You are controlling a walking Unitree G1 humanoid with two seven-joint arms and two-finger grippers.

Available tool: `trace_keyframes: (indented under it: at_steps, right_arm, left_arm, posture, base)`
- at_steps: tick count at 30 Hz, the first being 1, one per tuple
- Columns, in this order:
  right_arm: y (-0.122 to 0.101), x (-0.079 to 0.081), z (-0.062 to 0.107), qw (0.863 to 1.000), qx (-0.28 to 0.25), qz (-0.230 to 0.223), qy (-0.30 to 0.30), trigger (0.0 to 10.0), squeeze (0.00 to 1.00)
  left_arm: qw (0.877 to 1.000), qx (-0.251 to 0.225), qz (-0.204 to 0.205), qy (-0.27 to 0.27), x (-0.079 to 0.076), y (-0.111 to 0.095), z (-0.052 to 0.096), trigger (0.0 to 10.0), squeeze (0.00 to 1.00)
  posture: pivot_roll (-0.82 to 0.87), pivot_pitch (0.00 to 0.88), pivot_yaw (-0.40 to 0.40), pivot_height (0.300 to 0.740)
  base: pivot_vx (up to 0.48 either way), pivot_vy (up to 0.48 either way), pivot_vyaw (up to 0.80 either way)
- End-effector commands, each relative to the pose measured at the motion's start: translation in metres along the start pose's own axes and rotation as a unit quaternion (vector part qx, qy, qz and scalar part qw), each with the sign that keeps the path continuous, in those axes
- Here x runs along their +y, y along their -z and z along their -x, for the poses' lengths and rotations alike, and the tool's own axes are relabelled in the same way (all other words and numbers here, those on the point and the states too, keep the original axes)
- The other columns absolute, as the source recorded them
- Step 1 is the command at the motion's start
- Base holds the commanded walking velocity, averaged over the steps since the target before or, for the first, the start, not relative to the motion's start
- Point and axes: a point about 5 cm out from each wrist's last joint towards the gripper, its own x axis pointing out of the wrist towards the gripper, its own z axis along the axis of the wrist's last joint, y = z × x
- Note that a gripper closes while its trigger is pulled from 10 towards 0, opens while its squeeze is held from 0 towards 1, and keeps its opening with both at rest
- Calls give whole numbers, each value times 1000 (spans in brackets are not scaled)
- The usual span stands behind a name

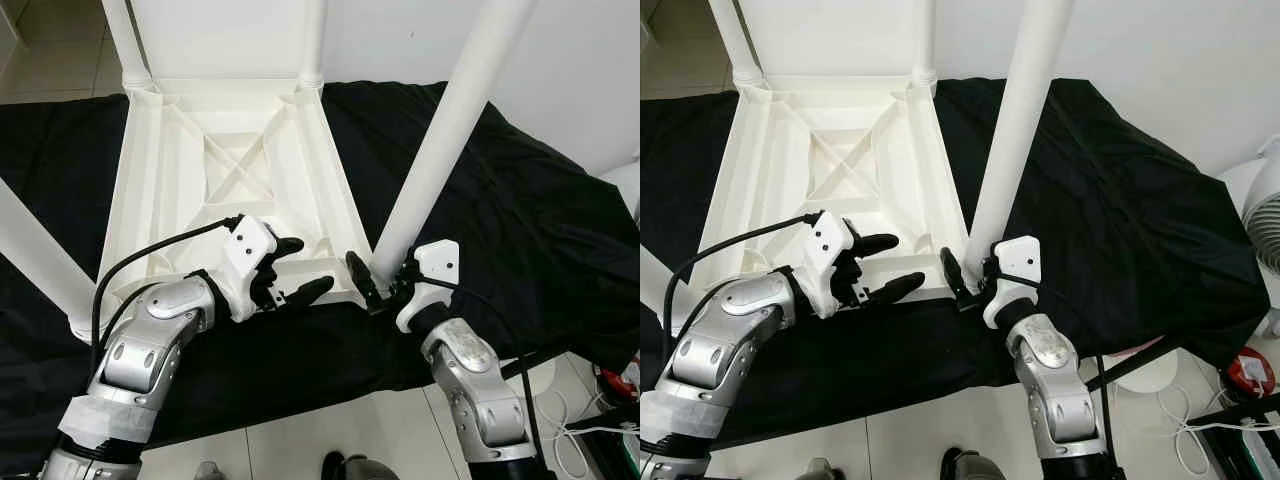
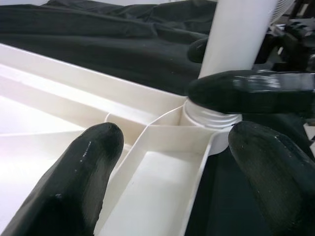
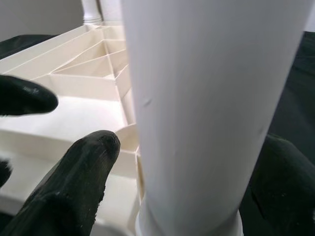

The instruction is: Building children table

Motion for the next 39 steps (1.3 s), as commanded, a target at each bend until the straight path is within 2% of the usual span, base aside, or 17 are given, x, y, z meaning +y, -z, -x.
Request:
trace_keyframes:
  at_steps: [1,3,5,8,12,13,15,16,20,30,31,32,34,35,36,39]
  right_arm:
    - [1,-4,5,1000,3,9,-26,10000,0]
    - [2,-10,6,998,9,12,-66,10000,0]
    - [2,-10,6,998,9,12,-66,10000,0]
    - [5,-21,0,989,25,39,-141,10000,0]
    - [9,-30,-8,985,37,53,-161,10000,0]
    - [11,-33,-12,983,40,54,-169,4745,0]
    - [11,-33,-12,983,40,54,-169,4745,0]
    - [14,-36,-14,983,47,53,-172,0,0]
    - [25,-39,-16,981,69,49,-176,0,0]
    - [25,-34,-12,982,59,38,-173,0,0]
    - [26,-33,-15,989,66,34,-127,10000,0]
    - [26,-33,-15,989,66,34,-127,10000,0]
    - [27,-30,-16,994,71,27,-74,10000,0]
    - [27,-30,-16,994,71,27,-74,10000,0]
    - [26,-24,-16,997,66,15,-41,10000,0]
    - [26,-20,-15,998,65,8,-10,10000,0]
  left_arm:
    - [1000,4,7,3,-3,3,2,10000,0]
    - [1000,2,10,11,-6,4,1,10000,0]
    - [1000,2,10,11,-6,4,1,10000,0]
    - [1000,2,7,22,-9,4,-2,10000,0]
    - [1000,1,6,25,-8,3,-3,10000,0]
    - [1000,1,6,25,-8,3,-3,10000,0]
    - [1000,1,6,25,-8,3,-3,10000,0]
    - [1000,0,5,25,-8,3,-3,10000,0]
    - [999,-1,3,33,-11,2,-4,10000,0]
    - [999,0,6,35,-13,3,-4,10000,0]
    - [999,-1,7,34,-13,3,-4,10000,0]
    - [999,-1,7,34,-13,3,-4,10000,0]
    - [999,-3,11,31,-13,4,-5,10000,0]
    - [999,-3,11,31,-13,4,-5,10000,0]
    - [999,-2,13,29,-14,5,-5,10000,0]
    - [999,-2,14,29,-15,6,-5,10000,0]
  posture:
    - [27,135,-41,740]
    - [31,130,-38,740]
    - [31,130,-38,740]
    - [31,120,-28,740]
    - [44,104,-26,740]
    - [48,101,-26,740]
    - [48,101,-26,740]
    - [48,101,-26,740]
    - [61,99,-28,740]
    - [63,95,-33,740]
    - [57,100,-44,740]
    - [57,100,-44,740]
    - [57,100,-44,740]
    - [57,100,-44,740]
    - [57,100,-44,740]
    - [43,103,-51,740]
  base:
    - [0,0,0]
    - [0,0,0]
    - [0,0,0]
    - [0,0,0]
    - [0,0,0]
    - [0,0,0]
    - [0,0,0]
    - [0,0,0]
    - [0,0,0]
    - [0,0,0]
    - [0,0,0]
    - [0,0,0]
    - [0,0,0]
    - [0,0,0]
    - [0,0,0]
    - [0,0,0]
